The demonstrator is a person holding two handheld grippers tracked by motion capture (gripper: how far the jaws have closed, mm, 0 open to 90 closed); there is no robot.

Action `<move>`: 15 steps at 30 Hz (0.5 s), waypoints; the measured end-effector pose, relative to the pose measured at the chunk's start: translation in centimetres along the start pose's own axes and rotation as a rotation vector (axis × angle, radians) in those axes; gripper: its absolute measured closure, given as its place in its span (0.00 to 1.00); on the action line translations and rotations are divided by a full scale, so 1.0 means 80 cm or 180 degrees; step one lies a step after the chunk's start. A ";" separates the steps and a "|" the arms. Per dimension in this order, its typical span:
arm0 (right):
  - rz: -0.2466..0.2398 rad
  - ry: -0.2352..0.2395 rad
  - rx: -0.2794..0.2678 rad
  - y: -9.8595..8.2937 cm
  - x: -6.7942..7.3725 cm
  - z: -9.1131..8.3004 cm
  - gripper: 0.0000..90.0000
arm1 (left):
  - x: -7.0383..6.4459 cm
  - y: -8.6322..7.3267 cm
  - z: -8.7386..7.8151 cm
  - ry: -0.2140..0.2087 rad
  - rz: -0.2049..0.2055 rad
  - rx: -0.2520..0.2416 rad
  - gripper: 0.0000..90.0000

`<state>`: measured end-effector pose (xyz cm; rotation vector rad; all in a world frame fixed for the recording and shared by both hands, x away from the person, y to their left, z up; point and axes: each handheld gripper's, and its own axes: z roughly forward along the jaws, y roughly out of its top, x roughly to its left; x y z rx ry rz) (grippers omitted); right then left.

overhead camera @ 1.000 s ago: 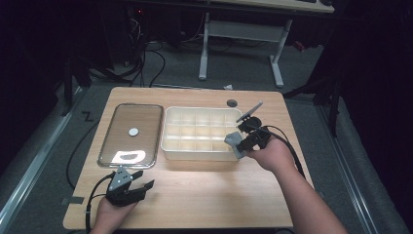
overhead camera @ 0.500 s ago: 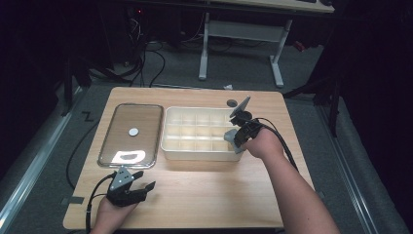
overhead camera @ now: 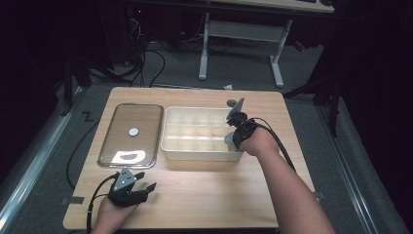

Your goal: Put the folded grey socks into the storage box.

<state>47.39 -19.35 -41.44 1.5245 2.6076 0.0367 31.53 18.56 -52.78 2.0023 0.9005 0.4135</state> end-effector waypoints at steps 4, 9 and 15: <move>0.0016 -0.0013 0.0009 0.001 0.002 0.004 0.80 | -0.001 0.000 0.001 -0.0002 0.0017 0.0004 0.43; 0.0035 0.0031 -0.0005 0.000 0.003 0.012 0.81 | -0.001 -0.001 0.000 0.0001 0.0013 0.0008 0.43; 0.0044 0.0118 -0.0016 0.001 0.003 0.028 0.81 | -0.001 -0.001 0.000 0.0004 0.0010 0.0011 0.43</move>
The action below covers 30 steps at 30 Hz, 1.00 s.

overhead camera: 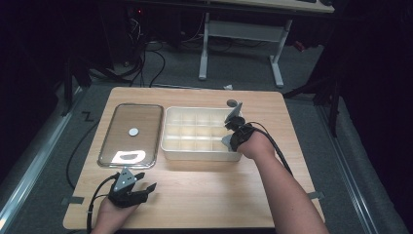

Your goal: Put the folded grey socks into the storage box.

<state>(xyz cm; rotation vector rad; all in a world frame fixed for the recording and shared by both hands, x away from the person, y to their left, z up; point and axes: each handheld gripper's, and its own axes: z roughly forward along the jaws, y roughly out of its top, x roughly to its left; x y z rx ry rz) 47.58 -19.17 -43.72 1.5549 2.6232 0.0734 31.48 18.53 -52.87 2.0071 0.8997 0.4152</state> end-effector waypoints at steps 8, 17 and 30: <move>0.0096 0.0129 -0.0043 -0.003 -0.005 0.012 0.81 | 0.000 0.000 0.001 0.0006 0.0001 0.0001 0.43; 0.0055 0.0034 0.0123 -0.001 0.003 0.032 0.80 | -0.001 0.000 0.002 0.0008 0.0018 0.0013 0.43; 0.0073 0.0027 0.0103 0.000 0.003 0.028 0.73 | 0.000 0.000 0.002 -0.0008 0.0006 0.0031 0.43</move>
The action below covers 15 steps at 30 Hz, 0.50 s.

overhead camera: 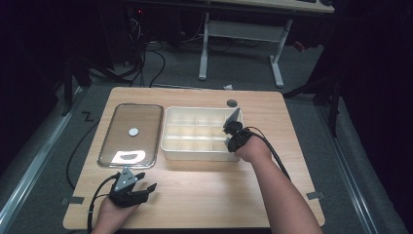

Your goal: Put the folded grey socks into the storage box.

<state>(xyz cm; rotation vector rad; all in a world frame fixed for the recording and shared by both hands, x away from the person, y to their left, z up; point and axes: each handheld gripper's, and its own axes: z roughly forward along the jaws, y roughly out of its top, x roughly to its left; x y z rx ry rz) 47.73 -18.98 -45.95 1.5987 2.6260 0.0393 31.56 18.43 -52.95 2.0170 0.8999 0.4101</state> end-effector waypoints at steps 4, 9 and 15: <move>0.0001 0.0033 -0.0083 -0.004 -0.003 -0.016 0.65 | 0.000 0.000 0.001 0.0006 0.0004 -0.0005 0.43; -0.0017 0.0036 -0.0208 -0.010 -0.004 -0.039 0.65 | 0.001 0.001 0.001 -0.0002 -0.0024 -0.0021 0.43; -0.0057 0.0025 -0.0465 -0.008 -0.001 -0.062 0.83 | 0.001 0.000 0.000 -0.0005 -0.0024 -0.0010 0.43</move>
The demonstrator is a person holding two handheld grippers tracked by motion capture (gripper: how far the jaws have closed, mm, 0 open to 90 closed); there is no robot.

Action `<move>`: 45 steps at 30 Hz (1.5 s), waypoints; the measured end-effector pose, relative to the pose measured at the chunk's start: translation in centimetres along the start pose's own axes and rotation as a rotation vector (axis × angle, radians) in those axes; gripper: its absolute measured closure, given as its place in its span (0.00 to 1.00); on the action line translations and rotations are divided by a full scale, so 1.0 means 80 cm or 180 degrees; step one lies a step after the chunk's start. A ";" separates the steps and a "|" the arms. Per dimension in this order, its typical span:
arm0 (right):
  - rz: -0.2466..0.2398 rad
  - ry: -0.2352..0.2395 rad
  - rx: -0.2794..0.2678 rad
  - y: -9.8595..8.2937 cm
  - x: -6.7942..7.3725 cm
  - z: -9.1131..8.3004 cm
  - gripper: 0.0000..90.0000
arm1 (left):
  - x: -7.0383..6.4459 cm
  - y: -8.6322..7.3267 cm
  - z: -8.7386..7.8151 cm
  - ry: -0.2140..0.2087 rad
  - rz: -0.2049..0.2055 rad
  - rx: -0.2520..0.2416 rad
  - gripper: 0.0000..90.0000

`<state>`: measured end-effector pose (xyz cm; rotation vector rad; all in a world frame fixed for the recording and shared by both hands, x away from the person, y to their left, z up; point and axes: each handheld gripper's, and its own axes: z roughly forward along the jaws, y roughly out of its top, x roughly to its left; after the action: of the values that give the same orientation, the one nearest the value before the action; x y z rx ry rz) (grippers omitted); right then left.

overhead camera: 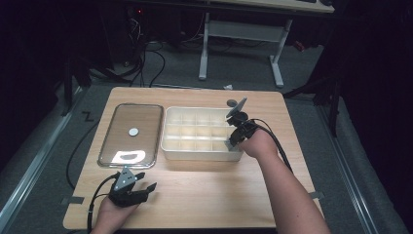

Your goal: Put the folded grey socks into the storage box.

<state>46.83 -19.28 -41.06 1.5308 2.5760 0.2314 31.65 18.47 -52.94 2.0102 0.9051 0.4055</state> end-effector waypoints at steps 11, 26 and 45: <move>0.0015 -0.0172 0.0276 0.018 0.000 0.036 0.95 | 0.001 -0.001 0.001 -0.0027 -0.0018 0.0057 0.43; 0.0109 -0.0130 0.0549 0.025 -0.003 0.078 1.00 | 0.000 0.000 0.002 -0.0048 -0.0013 0.0053 0.44; 0.0112 -0.0105 0.0472 0.029 0.004 0.064 1.00 | 0.000 -0.001 0.004 -0.0037 -0.0003 0.0058 0.44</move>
<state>49.68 -17.55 -45.58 1.6146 2.5941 0.0187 31.82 18.35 -53.15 2.0266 0.9054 0.3861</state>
